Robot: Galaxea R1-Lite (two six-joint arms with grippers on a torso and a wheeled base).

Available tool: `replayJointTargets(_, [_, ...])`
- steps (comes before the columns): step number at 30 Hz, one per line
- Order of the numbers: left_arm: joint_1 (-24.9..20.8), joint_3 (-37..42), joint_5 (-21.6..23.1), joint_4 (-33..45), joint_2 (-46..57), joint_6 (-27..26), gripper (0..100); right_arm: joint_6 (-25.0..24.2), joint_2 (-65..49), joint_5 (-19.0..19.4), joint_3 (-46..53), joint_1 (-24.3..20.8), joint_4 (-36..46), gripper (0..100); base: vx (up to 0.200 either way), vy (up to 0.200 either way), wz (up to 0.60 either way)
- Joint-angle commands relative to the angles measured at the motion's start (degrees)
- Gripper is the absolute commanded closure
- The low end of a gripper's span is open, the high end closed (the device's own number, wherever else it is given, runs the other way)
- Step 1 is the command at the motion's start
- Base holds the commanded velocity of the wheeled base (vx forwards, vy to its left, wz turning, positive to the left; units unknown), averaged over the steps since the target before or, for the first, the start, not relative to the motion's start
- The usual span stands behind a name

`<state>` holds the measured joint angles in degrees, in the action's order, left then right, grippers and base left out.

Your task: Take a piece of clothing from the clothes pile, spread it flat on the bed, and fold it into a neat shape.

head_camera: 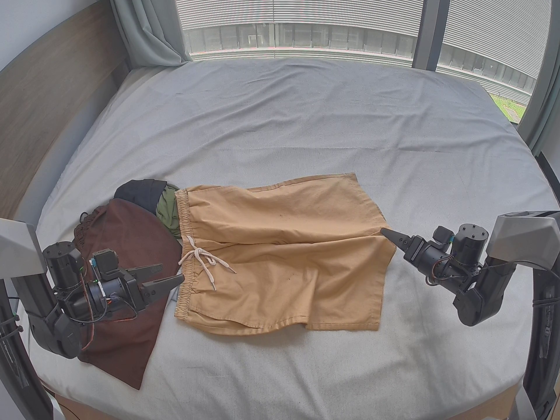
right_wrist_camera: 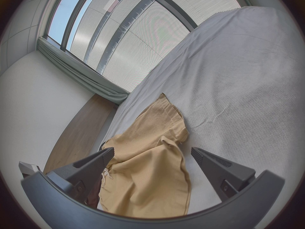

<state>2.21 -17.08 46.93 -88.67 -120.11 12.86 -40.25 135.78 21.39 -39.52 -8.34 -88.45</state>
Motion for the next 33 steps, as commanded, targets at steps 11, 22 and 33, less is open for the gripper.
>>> replayJointTargets(11, [0.3, 0.9, 1.3, 0.0, -0.1, 0.0, 0, 6.7, -11.4, 2.7, 12.1, -3.7, -0.1, 0, 0.0, 0.0, 0.0])
replayJointTargets(22, [1.0, 0.1, 1.5, 0.1, -3.1, 1.2, 0, 5.7, -13.4, 2.4, 11.4, -5.6, -0.1, 0, 0.0, 0.0, 0.0])
replayJointTargets(33, [2.0, -2.3, 1.5, 0.0, -11.2, 0.9, 0, 5.8, -13.1, 2.3, 11.2, -5.8, -0.1, 0, 0.0, 0.0, 0.0])
